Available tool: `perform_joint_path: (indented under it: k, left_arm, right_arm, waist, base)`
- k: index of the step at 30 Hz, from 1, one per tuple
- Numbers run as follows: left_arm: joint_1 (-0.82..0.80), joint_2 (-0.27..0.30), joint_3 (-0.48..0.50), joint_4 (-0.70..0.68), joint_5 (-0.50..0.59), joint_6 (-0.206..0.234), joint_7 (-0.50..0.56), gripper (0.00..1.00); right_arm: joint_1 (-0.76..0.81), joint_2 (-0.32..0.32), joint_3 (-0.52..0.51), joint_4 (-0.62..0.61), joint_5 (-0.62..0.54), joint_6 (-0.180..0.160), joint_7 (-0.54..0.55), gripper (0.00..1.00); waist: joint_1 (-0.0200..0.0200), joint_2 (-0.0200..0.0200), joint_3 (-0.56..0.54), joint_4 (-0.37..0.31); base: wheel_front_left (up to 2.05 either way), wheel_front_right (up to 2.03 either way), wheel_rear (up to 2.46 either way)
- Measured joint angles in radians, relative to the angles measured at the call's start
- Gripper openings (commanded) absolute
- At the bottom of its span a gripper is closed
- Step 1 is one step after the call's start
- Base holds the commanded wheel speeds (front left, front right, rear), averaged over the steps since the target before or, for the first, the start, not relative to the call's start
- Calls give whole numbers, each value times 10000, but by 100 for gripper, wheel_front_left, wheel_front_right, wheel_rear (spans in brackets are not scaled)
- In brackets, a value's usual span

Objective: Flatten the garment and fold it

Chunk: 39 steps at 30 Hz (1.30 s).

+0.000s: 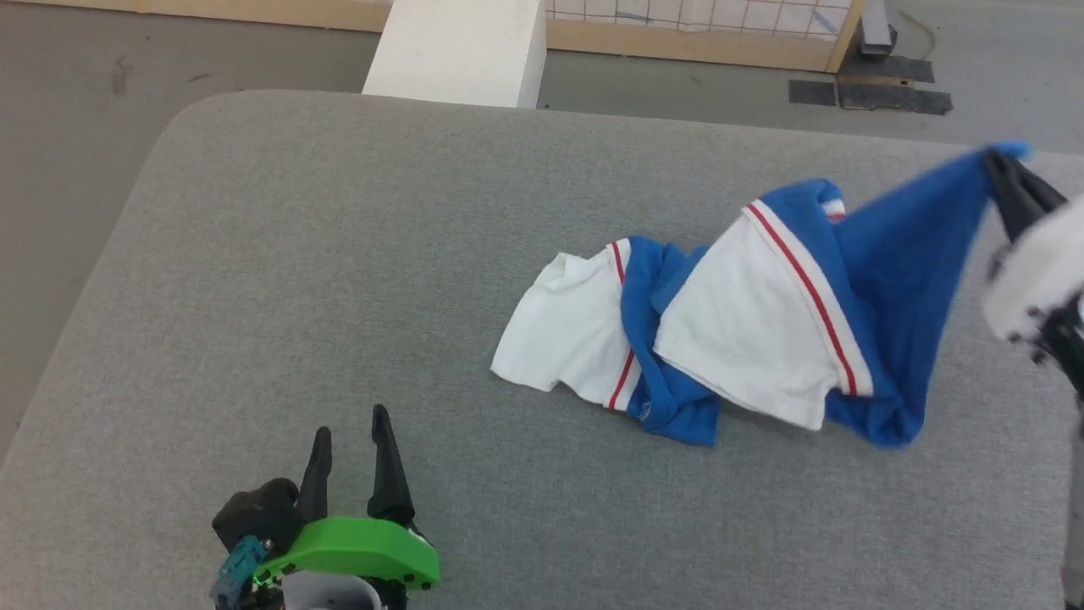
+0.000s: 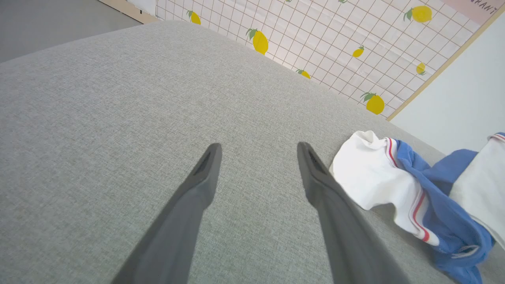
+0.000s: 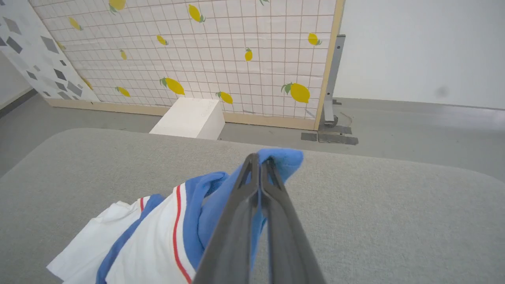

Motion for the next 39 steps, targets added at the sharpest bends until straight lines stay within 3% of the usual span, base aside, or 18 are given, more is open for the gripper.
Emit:
perform_joint_path:
  k: [9, 10, 11, 12, 18, 23, 31, 39]
  left_arm:
    - [7, 0, -8, 77, 63, -52, 0, 100]
    - [7, 0, 2, 88, 88, -63, 0, 100]
    - [6, 2, 6, 100, 98, -65, 0, 100]
    - [6, 2, 2, 125, 130, -86, 0, 100]
    - [4, 2, -10, 245, 163, -138, 0, 100]
    - [8, 2, -58, 324, 163, -176, 0, 100]
    - [7, 0, -98, 332, 163, -180, 0, 100]
    - [-4, 0, -136, 320, 157, -182, 0, 100]
  right_arm:
    - [3733, 612, -3570, 105, -579, -2, -545, 0]
    - [3953, 727, -3804, 268, -671, -2, -681, 13]
    - [4056, 792, -3925, 416, -754, -2, -823, 39]
    - [4128, 821, -4008, 606, -886, -2, -1034, 100]
    - [4010, 652, -3779, 959, -1499, -2, -2077, 100]
    - [3510, 345, -2307, 90, -1400, -2, -2215, 100]
    - [3399, 4, 848, -763, -514, -2, -291, 100]
    - [3404, -708, 2828, 98, -439, -2, 991, 100]
  waist:
    - [0, 0, 118, -122]
    - [0, 0, 123, -150]
    - [0, 0, 127, -175]
    - [0, 0, 132, -209]
    - [0, 0, 41, -340]
    - [0, 0, -134, -365]
    - [0, 0, -172, -113]
    - [0, 0, 49, 368]
  base:
    - [0, 0, 0]
    - [0, 0, 0]
    - [0, 0, 0]
    - [0, 0, 0]
    - [0, 0, 0]
    - [0, 0, 0]
    - [0, 0, 0]
    - [0, 0, 0]
